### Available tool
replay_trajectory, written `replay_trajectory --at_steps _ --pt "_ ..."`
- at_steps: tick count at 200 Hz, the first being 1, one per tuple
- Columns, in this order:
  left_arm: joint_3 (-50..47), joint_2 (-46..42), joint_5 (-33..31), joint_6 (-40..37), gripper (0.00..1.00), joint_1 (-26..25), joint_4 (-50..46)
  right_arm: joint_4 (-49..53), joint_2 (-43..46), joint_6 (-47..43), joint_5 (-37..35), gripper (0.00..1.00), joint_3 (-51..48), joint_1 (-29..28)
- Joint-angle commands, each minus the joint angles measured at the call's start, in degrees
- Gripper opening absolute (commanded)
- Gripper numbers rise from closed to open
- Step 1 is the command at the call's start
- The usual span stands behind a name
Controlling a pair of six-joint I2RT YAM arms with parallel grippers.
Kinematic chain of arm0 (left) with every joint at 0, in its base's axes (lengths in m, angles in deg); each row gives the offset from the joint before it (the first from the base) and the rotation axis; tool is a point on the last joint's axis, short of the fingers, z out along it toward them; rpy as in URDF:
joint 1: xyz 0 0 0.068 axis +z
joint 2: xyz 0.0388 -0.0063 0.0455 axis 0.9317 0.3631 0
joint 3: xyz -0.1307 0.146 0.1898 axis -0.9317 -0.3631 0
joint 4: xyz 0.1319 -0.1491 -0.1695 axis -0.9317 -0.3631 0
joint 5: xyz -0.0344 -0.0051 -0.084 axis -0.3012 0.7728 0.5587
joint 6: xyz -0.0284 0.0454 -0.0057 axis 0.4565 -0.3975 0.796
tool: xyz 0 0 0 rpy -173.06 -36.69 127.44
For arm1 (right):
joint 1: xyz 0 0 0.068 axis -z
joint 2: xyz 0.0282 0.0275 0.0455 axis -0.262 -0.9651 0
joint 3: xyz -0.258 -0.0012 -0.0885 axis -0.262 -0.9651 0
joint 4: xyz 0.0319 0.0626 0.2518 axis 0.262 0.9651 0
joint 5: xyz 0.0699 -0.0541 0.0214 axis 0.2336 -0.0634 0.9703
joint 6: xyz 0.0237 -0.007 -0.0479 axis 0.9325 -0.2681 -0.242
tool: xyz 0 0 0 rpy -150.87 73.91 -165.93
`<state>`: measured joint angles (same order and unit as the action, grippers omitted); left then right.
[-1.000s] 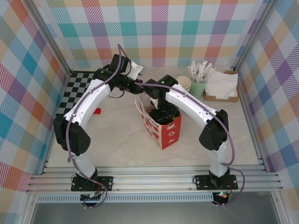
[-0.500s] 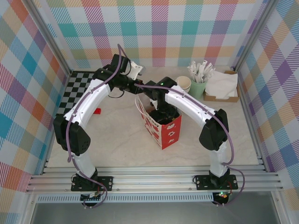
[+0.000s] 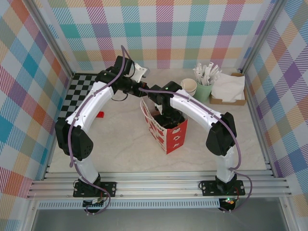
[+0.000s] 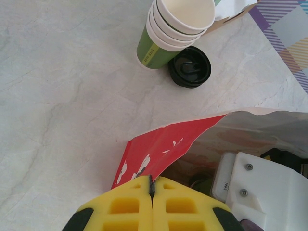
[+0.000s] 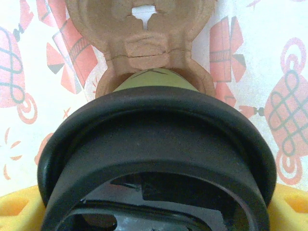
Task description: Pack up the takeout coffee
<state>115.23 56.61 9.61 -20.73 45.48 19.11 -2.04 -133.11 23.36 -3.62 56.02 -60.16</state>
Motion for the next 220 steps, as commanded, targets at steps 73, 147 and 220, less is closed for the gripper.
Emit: replay_trajectory --at_steps 73,147,220 --pt "-0.58 -1.71 0.86 -0.54 0.0 -0.24 0.02 -2.32 1.88 -0.5 -0.47 0.37 -2.57 0.5" --pt "-0.65 -1.6 0.96 -0.45 0.0 -0.24 0.02 -3.5 1.92 -0.73 -0.47 0.37 -4.37 0.68" --pt "-0.63 -1.52 0.96 -0.55 0.0 -0.24 0.0 -4.09 1.06 -0.96 -0.13 0.37 -5.67 1.07"
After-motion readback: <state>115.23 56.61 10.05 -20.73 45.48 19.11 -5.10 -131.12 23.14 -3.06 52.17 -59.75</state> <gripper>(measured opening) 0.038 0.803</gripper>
